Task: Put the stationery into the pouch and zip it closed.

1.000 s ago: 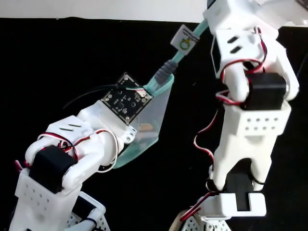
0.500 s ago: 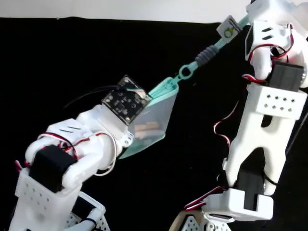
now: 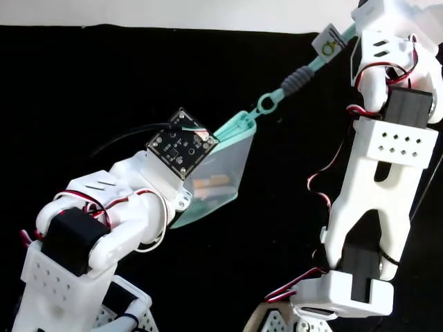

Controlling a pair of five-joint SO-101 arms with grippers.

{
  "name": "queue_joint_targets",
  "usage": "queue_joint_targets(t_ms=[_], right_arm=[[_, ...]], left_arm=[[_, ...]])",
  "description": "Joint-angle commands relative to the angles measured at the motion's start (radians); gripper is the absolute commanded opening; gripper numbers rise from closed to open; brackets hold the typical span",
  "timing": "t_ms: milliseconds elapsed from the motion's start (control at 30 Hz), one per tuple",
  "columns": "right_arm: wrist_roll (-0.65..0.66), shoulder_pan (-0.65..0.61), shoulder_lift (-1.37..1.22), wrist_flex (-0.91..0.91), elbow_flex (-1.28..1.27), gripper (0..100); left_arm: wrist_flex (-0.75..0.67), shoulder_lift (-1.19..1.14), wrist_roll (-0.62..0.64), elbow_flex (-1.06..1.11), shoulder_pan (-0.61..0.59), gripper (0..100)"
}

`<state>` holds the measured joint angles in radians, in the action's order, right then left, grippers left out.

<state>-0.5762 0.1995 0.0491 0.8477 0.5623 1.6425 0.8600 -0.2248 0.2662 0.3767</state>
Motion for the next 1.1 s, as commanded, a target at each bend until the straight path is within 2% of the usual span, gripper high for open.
queue_joint_targets(t_ms=[0, 67, 200, 267, 567, 767, 1067], right_arm=[[0.012, 0.07, 0.021, -0.033, 0.008, 2.0], [0.018, 0.067, 0.021, 0.021, 0.016, 8.7], [0.018, 0.008, 0.022, 0.142, 0.018, 33.0], [0.02, -0.03, 0.022, 0.213, 0.019, 39.6], [0.155, -0.196, 0.021, 0.542, 0.071, 39.2], [0.189, -0.306, 0.019, 0.742, 0.067, 39.2], [0.189, -0.331, 0.013, 0.895, 0.062, 39.2]], left_arm=[[0.034, -0.001, -0.002, 0.01, -0.005, 1], [0.032, -0.001, -0.002, 0.01, -0.005, 1], [0.032, -0.001, -0.002, 0.01, -0.005, 1], [0.032, 0.001, -0.002, 0.01, -0.005, 1], [0.011, 0.005, -0.002, -0.001, -0.018, 1], [-0.071, 0.001, 0.002, 0.001, -0.143, 1], [-0.186, -0.002, 0.005, 0.001, -0.271, 1]])
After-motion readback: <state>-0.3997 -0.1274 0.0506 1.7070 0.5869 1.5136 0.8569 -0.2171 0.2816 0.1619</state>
